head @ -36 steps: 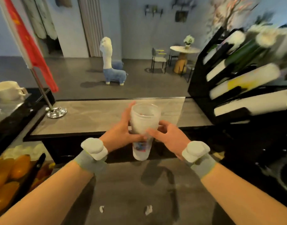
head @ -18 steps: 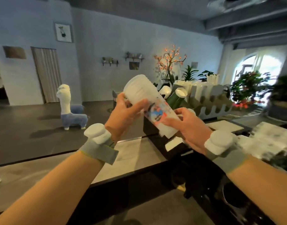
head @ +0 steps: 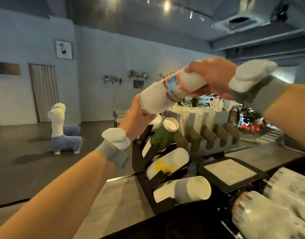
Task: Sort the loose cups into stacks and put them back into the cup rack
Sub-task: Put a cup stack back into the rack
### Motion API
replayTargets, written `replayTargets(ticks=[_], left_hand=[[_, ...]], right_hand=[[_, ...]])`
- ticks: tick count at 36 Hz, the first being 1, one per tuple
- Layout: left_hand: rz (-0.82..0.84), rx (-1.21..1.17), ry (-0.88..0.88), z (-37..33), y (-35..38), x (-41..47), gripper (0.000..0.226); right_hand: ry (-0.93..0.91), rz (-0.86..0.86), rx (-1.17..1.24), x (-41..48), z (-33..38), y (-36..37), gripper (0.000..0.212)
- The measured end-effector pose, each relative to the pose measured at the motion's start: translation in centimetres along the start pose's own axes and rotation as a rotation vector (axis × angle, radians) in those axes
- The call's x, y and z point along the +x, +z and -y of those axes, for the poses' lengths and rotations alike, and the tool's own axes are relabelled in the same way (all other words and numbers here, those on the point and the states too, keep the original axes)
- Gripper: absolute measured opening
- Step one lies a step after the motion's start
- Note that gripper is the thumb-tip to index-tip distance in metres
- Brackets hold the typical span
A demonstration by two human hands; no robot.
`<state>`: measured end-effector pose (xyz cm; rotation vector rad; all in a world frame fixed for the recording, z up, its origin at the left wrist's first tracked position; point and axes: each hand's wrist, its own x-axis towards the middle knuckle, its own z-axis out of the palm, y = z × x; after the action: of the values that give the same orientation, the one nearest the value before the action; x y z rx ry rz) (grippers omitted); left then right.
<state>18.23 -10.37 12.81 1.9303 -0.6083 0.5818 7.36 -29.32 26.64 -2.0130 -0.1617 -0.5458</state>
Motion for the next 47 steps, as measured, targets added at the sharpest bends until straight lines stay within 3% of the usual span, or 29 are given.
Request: replayTargets(ticks=[5, 10, 14, 18, 22, 26, 29, 32, 35, 41, 45, 47], left_hand=[[0.008, 0.137, -0.022, 1.7, 2.5, 4.3, 0.067], [0.058, 0.29, -0.043, 3.9, 4.7, 6.9, 0.054], [0.084, 0.377, -0.058, 5.1, 5.6, 8.1, 0.05], [0.016, 0.494, -0.032, 6.9, 6.5, 8.8, 0.053], [0.068, 0.42, -0.091, 8.4, 6.8, 8.9, 0.063], [0.107, 0.374, -0.172, 10.2, 6.7, 9.0, 0.046], [0.11, 0.286, -0.188, 12.6, 7.2, 9.3, 0.07], [0.098, 0.395, -0.23, 10.4, 7.1, 8.1, 0.033], [0.048, 0.388, -0.203, 9.7, 7.4, 7.7, 0.024], [0.061, 0.141, -0.157, 10.2, 7.8, 7.0, 0.043], [0.096, 0.05, -0.15, 11.5, 7.9, 7.6, 0.072], [0.13, 0.004, -0.15, 12.6, 8.2, 8.1, 0.077]], right_hand=[[-0.034, -0.01, -0.168, 4.4, -1.8, 0.0, 0.048], [-0.137, 0.075, -0.424, 7.3, -4.0, -0.7, 0.018], [-0.153, 0.109, -0.441, 8.8, -5.9, -0.6, 0.024], [-0.182, 0.085, -0.455, 10.8, -8.2, 0.3, 0.058], [-0.228, 0.077, -0.54, 11.6, -9.2, 1.4, 0.054], [-0.258, 0.074, -0.618, 12.0, -9.7, 2.7, 0.055], [-0.32, 0.087, -0.717, 12.2, -10.6, 3.2, 0.059], [-0.363, 0.1, -0.762, 12.7, -11.7, 3.9, 0.063], [-0.338, 0.148, -0.819, 13.2, -12.3, 4.8, 0.067], [-0.309, 0.099, -0.794, 13.7, -12.9, 6.8, 0.059], [-0.202, 0.161, -0.947, 14.4, -13.6, 8.2, 0.032], [-0.133, 0.211, -0.94, 14.7, -14.2, 8.8, 0.044]])
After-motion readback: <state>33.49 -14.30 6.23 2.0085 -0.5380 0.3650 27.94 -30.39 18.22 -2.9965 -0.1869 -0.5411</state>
